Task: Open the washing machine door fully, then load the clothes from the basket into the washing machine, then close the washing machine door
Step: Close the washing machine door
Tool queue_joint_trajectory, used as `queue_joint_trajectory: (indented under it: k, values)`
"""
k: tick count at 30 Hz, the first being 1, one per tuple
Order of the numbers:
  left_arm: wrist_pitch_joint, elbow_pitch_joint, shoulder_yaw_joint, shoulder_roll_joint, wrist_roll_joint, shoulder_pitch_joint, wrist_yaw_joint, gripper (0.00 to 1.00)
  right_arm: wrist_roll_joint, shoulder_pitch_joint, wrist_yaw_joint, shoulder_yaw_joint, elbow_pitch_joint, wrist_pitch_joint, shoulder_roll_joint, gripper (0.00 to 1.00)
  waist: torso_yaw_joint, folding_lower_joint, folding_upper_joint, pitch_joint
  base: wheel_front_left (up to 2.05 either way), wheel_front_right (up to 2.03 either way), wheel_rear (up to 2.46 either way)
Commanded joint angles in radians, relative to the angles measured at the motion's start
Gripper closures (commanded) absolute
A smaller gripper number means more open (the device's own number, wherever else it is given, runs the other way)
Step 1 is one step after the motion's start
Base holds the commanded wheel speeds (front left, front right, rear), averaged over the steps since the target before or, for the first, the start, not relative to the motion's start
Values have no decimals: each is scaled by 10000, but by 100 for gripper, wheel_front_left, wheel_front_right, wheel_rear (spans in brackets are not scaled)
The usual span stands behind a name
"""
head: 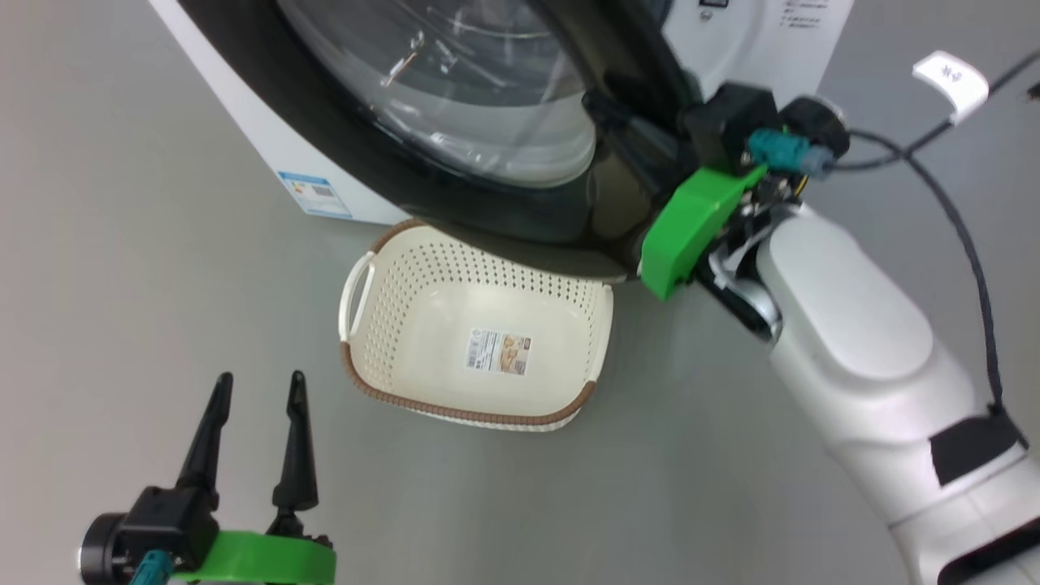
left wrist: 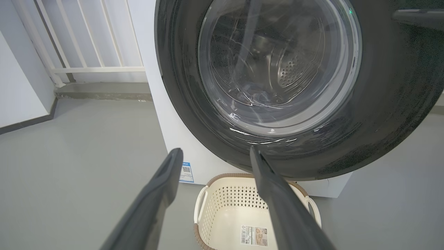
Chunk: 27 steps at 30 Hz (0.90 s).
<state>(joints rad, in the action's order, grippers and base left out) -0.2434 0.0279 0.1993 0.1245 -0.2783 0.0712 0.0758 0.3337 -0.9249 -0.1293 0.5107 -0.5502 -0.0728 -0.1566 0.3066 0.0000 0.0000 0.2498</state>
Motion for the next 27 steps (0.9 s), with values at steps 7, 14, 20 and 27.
queue_joint_trajectory:
  k: [7,14,20,27]
  values:
    - [-173,-7,-150,-197,-81,735,-162,0,-186,-1904,-14,-131,-1541,-560,65,100,606,0,0,876,0,0,0]
    - [-181,-27,-221,-496,-4,1020,-370,0,-439,-3339,-14,-502,-3077,-1137,-14,100,973,0,0,1293,0,0,0]
    - [-182,6,-299,-628,33,1083,-495,0,-652,-4115,-14,-839,-4032,-1464,2,100,1112,0,0,1444,0,0,0]
    - [-182,40,-397,-709,104,1174,-609,0,-853,-4909,-14,-1591,-4987,-1765,80,100,1183,0,0,1599,0,0,0]
